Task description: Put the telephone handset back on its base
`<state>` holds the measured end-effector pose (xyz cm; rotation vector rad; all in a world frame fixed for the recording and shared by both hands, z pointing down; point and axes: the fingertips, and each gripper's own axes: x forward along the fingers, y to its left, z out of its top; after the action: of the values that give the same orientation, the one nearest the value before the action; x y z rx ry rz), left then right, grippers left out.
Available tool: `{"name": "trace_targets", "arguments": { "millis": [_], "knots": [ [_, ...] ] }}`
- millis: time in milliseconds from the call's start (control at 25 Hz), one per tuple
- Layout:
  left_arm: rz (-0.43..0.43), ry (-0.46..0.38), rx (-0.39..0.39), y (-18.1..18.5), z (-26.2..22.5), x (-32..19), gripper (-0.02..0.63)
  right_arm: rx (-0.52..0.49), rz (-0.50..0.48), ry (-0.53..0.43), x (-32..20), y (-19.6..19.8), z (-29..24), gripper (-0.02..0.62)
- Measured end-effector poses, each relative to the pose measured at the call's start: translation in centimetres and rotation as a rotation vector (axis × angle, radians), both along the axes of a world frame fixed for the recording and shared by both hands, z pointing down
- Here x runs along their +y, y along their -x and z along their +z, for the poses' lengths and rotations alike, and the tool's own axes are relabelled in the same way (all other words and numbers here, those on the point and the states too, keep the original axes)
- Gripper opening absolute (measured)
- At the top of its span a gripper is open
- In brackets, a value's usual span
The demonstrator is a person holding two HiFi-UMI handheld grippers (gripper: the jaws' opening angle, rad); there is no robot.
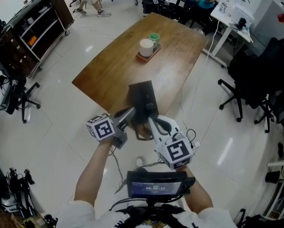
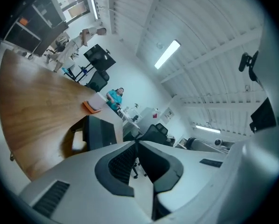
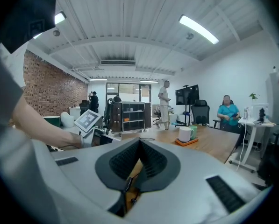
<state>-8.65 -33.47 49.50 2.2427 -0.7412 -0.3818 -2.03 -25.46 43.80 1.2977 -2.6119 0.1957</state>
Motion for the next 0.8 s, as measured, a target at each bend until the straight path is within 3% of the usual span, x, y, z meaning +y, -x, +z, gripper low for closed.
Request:
{"name": "trace_targets", "arguments": {
  "millis": [160,440,800],
  "knots": [
    [0.001,-0.096,-0.018,-1.5,-3.6,3.1,0.002,-0.008,-0.011,-0.023,2.0,-0.7,-1.0,0.000],
    [-0.014,-0.268,-0.127,-3.9,-8.4,10.5,0.002,-0.020,-0.054,-0.073,7.5,-1.3,-3.1,0.000],
    [-0.095,-0.383,-0.196,-6.0,-11.5,19.7,0.002,-0.041,-0.071,-0.137,15.3,-3.4,-5.3,0.000]
  ]
}}
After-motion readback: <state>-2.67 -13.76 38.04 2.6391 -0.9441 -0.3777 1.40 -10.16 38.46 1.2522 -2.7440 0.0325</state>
